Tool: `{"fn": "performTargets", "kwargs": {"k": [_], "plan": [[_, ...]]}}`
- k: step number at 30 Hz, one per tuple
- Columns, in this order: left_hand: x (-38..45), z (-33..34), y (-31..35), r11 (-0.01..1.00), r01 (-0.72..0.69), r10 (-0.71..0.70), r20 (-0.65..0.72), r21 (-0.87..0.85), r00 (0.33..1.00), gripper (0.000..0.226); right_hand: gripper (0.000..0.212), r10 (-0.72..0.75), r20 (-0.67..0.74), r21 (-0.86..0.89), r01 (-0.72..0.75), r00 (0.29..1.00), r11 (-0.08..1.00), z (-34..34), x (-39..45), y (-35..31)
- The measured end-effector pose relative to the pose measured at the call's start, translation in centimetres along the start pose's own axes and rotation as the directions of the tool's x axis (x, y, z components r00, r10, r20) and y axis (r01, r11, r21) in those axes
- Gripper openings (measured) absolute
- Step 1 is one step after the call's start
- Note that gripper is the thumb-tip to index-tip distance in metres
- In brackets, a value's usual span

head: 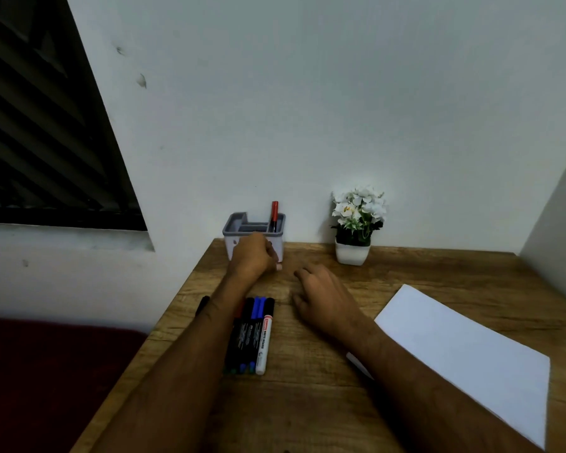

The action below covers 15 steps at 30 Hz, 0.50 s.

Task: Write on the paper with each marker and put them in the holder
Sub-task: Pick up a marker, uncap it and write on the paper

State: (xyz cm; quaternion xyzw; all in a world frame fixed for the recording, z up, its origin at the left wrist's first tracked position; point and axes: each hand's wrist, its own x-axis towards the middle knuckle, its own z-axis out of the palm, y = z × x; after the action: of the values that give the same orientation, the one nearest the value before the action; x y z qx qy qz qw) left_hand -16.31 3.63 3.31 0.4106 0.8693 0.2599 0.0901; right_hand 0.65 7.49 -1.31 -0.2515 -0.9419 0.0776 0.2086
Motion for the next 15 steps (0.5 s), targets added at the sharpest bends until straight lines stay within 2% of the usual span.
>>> {"fn": "performTargets", "kwargs": {"k": [2, 5, 10, 15], "plan": [[-1.2, 0.2, 0.0, 0.986, 0.004, -0.02, 0.09, 0.169, 0.996, 0.037, 0.038, 0.005, -0.002, -0.004, -0.005, 1.0, 1.0, -0.1, -0.8, -0.1], [-2.6, 0.6, 0.3, 0.957, -0.002, -0.033, 0.115, 0.291, 0.993, 0.05, 0.037, 0.013, -0.005, 0.005, -0.013, 1.0, 1.0, -0.3, -1.8, -0.1], [-4.5, 1.2, 0.8, 0.935, -0.01, -0.039, 0.131, 0.355, 0.991, 0.055, 0.04, 0.022, 0.001, 0.015, -0.023, 1.0, 1.0, -0.7, -3.2, -0.2], [-5.8, 2.0, 1.5, 0.927, -0.038, 0.006, 0.086, 0.373, 0.996, 0.039, 0.036, 0.03, -0.007, 0.03, -0.03, 1.0, 0.999, -1.1, -4.1, -0.4]]}}
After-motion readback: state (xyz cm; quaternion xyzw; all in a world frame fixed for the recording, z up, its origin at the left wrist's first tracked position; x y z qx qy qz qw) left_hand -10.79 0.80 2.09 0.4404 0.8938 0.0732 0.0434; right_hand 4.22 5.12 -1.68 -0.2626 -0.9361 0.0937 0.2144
